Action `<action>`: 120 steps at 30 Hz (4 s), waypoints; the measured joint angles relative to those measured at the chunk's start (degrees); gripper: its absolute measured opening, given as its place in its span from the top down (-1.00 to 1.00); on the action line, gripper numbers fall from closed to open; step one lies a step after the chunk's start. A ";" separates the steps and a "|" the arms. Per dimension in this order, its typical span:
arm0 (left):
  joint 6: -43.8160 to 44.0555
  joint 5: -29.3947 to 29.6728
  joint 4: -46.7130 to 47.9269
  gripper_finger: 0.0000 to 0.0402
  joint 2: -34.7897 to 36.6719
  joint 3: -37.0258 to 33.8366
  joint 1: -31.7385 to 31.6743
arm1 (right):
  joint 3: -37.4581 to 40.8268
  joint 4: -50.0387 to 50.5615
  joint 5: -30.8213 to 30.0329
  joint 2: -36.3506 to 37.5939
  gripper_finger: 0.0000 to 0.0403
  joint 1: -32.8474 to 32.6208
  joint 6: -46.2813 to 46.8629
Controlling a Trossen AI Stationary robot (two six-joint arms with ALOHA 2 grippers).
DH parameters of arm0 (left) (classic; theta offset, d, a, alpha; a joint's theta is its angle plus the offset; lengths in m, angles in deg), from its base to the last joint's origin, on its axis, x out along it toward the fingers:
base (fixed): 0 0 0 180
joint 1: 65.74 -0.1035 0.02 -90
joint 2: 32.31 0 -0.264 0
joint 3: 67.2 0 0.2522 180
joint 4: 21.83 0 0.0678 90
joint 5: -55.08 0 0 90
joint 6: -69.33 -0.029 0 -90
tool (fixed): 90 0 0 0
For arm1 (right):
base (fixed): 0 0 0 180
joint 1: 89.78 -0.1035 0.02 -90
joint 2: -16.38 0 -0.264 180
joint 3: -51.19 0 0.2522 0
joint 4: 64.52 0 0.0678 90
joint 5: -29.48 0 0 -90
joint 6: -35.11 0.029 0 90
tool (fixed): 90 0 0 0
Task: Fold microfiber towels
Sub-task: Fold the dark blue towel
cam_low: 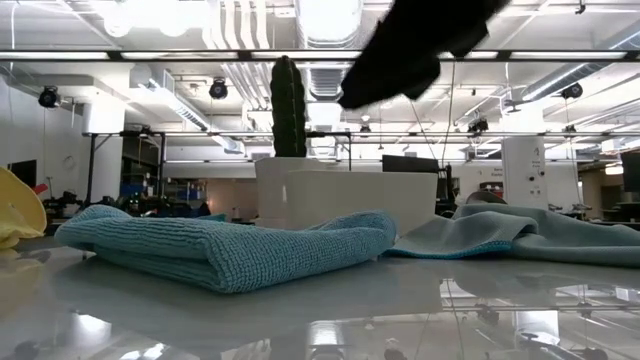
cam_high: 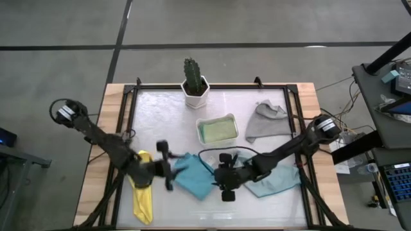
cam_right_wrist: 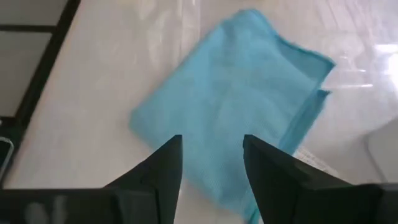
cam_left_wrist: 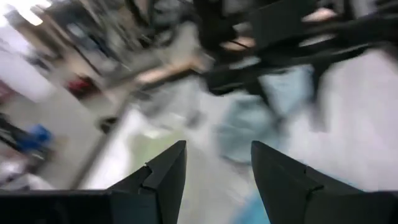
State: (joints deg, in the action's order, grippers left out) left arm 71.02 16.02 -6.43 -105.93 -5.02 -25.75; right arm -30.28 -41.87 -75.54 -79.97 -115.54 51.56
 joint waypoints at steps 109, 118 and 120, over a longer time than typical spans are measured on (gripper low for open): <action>48.95 -8.55 18.48 0.96 -27.31 -2.77 3.12 | -32.97 11.50 -1.50 -27.77 0.40 6.23 -3.32; 48.95 -8.80 18.90 0.96 -27.29 -2.81 3.12 | -32.99 26.65 -1.54 -23.66 0.25 4.07 0.75; 48.95 -8.82 18.90 0.96 -27.29 -2.83 3.12 | -32.81 30.87 -2.14 -23.01 0.23 3.18 2.30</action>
State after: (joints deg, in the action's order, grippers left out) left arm 119.97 7.19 12.47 -133.22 -7.85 -22.62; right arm -63.09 -11.00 -77.68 -102.99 -112.36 53.86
